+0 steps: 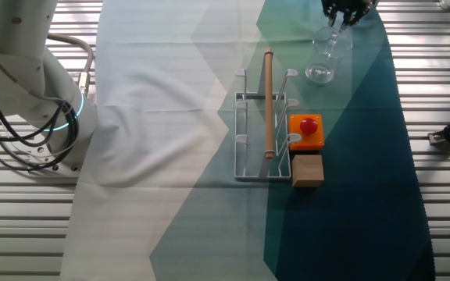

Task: Put the cup on the cup rack

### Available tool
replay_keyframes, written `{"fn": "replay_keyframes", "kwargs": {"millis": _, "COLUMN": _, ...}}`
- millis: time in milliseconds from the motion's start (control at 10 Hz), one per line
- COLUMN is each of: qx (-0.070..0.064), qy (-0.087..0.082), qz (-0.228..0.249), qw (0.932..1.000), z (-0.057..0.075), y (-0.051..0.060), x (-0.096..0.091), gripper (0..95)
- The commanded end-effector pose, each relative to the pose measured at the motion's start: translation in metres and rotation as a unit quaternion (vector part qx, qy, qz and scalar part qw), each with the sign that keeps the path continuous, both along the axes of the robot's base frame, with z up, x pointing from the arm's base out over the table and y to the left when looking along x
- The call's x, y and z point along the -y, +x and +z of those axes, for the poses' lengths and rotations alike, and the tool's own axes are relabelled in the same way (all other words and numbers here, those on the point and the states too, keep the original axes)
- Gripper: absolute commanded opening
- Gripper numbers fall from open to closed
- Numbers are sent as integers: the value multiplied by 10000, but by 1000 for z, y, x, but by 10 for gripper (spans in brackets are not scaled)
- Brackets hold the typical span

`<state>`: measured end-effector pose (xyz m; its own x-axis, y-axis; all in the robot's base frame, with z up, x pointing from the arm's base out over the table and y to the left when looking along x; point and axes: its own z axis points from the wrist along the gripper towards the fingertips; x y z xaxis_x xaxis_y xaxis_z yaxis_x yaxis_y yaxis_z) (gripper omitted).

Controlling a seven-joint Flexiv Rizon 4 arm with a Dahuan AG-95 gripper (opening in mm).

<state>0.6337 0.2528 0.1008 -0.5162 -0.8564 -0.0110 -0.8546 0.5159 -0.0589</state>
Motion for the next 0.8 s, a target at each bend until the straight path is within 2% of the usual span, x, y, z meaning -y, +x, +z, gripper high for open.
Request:
{"fn": "replay_keyframes", "kwargs": {"millis": 100, "qx": 15, "qy": 14, "qz": 28, "qw": 10000, "z": -1, "y": 0, "x": 1, "gripper": 190}}
{"fn": "replay_keyframes", "kwargs": {"millis": 800, "qx": 36, "qy": -6, "qz": 149, "qw": 9999, "z": -2, "y": 0, "x": 2, "gripper": 190}}
